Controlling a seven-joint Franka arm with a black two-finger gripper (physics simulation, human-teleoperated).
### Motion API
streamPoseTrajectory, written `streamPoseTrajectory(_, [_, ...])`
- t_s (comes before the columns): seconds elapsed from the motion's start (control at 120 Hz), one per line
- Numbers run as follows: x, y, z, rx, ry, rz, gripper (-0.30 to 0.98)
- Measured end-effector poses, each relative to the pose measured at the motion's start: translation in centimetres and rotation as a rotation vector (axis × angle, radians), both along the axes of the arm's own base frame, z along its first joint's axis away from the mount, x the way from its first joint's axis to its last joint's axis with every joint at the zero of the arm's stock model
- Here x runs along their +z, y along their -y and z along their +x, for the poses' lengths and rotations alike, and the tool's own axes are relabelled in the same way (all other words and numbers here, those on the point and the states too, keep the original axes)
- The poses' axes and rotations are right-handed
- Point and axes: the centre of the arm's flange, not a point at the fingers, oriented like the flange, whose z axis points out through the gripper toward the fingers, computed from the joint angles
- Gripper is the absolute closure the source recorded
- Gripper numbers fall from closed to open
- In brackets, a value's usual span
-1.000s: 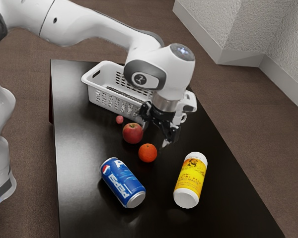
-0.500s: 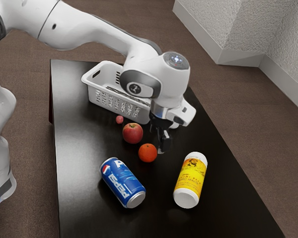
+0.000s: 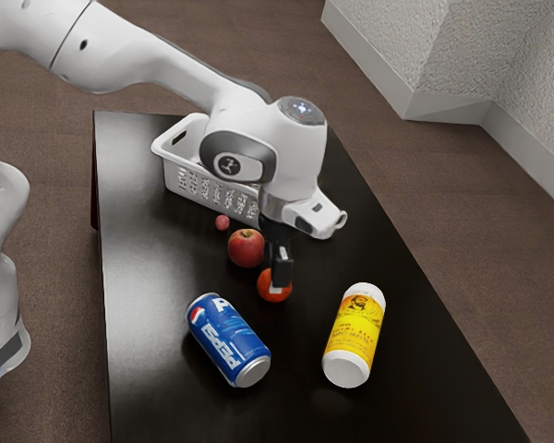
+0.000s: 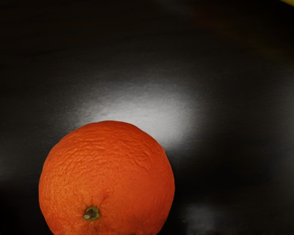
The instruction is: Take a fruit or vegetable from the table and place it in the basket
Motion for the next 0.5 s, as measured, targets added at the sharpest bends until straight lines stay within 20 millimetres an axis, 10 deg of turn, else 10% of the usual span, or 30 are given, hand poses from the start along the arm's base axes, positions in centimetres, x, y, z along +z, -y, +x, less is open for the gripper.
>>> streamPoseTrajectory(0.5, [-1.7, -1.9, 1.0, -0.028, -0.009, -0.008, 0.00])
